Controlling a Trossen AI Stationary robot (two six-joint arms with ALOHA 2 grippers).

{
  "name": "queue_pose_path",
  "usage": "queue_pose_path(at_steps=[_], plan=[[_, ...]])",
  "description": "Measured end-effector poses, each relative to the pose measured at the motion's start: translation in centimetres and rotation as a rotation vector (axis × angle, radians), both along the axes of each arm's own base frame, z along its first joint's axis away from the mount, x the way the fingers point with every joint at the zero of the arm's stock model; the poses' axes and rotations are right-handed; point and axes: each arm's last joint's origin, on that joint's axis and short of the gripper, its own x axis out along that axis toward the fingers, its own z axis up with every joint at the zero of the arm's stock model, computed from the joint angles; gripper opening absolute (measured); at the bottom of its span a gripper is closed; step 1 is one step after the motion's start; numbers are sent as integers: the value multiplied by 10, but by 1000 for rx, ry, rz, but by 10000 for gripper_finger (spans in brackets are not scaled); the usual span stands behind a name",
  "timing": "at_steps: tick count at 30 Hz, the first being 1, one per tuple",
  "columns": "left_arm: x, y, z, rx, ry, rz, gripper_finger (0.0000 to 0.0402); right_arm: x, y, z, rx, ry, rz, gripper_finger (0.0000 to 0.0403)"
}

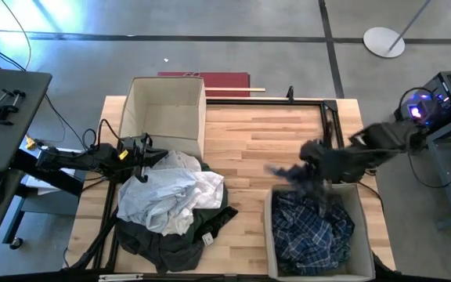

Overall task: Sort clothes
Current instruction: Put the blue polo shirt into the bottom laundry bin

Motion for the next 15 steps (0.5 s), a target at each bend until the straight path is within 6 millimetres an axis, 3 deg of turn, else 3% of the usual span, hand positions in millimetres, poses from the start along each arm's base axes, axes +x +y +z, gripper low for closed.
queue_pose_path(at_steps=[3,6,10,15], plan=[[0,0,0,0,0,0,1,-6,25,10,25,-119,131,1],[0,0,0,0,0,0,1,-11,48,-1,12,-137,223,0],[0,0,0,0,0,0,1,-19,72,-41,50,-3,199,0],[0,0,0,1,1,0,1,-25,87,-115,105,231,68,0]])
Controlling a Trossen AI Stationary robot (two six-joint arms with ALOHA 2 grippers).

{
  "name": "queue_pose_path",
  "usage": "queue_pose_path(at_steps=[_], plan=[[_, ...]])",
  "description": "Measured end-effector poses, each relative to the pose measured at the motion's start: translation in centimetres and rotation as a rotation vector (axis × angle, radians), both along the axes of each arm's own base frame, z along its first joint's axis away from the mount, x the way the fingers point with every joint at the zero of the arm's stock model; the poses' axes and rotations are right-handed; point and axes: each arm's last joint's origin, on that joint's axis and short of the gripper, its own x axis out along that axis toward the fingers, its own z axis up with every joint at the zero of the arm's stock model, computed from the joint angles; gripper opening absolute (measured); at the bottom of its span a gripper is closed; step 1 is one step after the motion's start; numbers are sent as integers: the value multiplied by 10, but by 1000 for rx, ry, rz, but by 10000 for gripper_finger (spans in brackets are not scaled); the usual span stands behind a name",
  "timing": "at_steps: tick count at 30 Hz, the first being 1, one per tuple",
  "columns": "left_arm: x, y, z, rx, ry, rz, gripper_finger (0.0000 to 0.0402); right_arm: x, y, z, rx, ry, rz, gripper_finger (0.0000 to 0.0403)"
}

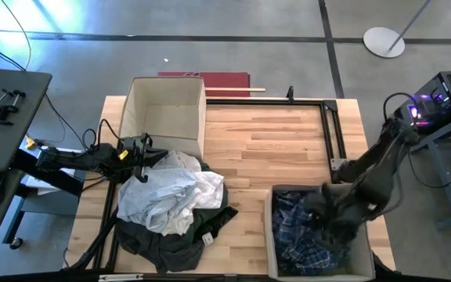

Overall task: Sort clothes
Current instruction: Put the blue polo shirt into the bottom laundry bin

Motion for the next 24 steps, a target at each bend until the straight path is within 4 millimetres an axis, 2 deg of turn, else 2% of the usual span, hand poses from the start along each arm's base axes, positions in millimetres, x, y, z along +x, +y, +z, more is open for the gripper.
queue_pose_path(at_steps=[4,7,10,12,15,18,21,24], plan=[[0,0,0,0,0,0,1,-2,2,-66,74,168,-35,0],[0,0,0,0,0,0,1,-3,-3,-110,132,228,-26,4],[0,0,0,0,0,0,1,-6,-14,-147,186,262,-32,12],[0,0,0,0,0,0,1,-7,-24,-164,201,273,-72,20],[0,0,0,0,0,0,1,-9,-35,-178,235,321,-105,42],[0,0,0,-1,-2,0,1,-7,-41,-181,267,369,-116,72],[0,0,1,-2,-6,0,1,-1,-44,-175,304,400,-112,93],[0,0,1,-2,-9,1,1,9,-43,-159,362,408,-74,100]])
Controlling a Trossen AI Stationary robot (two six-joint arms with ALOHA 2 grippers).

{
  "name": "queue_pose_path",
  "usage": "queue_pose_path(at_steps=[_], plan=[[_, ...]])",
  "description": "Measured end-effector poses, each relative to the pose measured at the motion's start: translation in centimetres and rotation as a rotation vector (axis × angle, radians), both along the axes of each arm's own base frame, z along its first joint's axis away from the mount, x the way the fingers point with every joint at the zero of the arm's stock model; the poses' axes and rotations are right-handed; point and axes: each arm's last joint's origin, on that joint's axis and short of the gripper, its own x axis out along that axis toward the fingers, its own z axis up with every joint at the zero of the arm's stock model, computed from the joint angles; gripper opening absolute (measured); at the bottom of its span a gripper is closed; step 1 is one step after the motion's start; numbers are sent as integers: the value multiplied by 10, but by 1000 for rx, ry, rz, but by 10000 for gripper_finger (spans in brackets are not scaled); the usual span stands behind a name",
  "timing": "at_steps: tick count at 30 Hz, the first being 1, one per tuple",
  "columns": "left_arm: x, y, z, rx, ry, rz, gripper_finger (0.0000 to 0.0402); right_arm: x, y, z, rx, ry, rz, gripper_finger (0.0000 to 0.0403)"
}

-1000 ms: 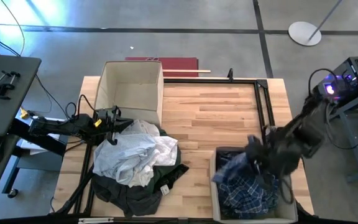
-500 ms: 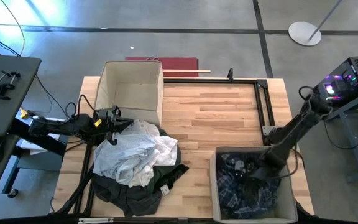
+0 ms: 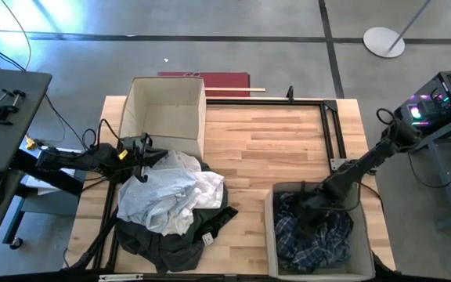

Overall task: Sort clothes
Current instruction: Put the blue polo shirt into the bottom laundry bin, then put the blue shirt into the top laundry bin

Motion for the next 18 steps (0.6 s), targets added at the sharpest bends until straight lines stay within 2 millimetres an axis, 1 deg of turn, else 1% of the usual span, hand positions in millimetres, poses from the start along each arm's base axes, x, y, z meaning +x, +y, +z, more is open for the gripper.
queue_pose_path(at_steps=[2,4,7,11,14,16,18], plan=[[0,0,0,-1,-1,0,1,8,4,18,27,-42,24,99],[0,0,0,-1,-1,0,1,15,9,41,35,-92,57,95],[0,0,0,-15,-6,-3,1,20,10,77,-41,-124,91,89],[0,0,0,-19,-5,-5,1,15,7,130,-223,-184,79,86],[0,0,0,-22,-6,-6,1,9,5,162,-381,-294,48,85],[0,0,0,-22,-6,-6,1,6,7,177,-498,-420,49,85],[0,0,0,-23,-6,-6,1,5,10,184,-624,-555,65,85]])
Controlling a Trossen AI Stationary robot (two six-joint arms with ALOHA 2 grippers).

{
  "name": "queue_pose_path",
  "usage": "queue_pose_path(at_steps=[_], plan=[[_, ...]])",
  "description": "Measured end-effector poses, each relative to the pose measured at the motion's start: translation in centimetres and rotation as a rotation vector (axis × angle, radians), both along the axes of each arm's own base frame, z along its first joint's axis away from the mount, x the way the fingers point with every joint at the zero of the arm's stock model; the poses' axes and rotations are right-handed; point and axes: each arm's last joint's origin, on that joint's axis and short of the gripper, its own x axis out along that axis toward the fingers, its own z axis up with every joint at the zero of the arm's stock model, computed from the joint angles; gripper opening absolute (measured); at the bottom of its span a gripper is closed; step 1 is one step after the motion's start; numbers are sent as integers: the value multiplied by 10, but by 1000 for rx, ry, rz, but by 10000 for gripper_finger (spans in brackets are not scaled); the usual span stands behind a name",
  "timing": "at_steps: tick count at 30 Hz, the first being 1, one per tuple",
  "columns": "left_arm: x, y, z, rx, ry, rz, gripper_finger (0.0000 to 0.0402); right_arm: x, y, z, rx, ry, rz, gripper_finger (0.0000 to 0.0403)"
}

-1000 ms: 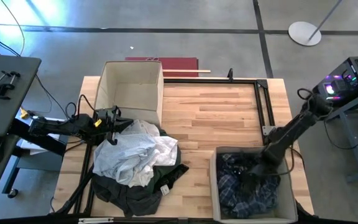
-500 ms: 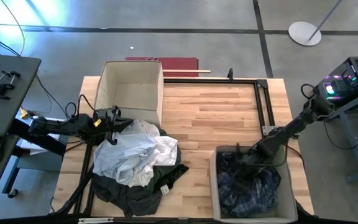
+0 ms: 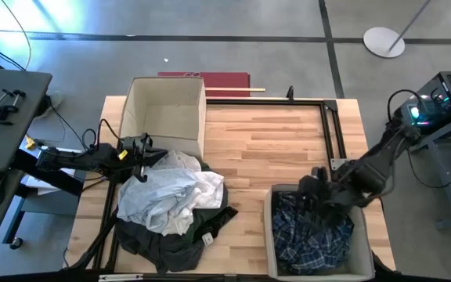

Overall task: Sort clothes
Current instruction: Put the blue shirt into the top laundry bin

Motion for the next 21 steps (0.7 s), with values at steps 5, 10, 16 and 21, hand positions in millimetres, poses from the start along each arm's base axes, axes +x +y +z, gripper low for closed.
queue_pose_path(at_steps=[5,10,16,21], plan=[[0,0,1,-17,-10,-4,1,3,9,-6,-271,-209,48,85],[-4,0,12,-21,-128,0,0,27,10,-16,-524,-442,-23,85],[-8,1,38,67,-174,31,0,72,-8,-18,-617,-650,104,85],[2,-1,66,118,-48,28,0,105,-42,-32,-496,-852,265,85]])
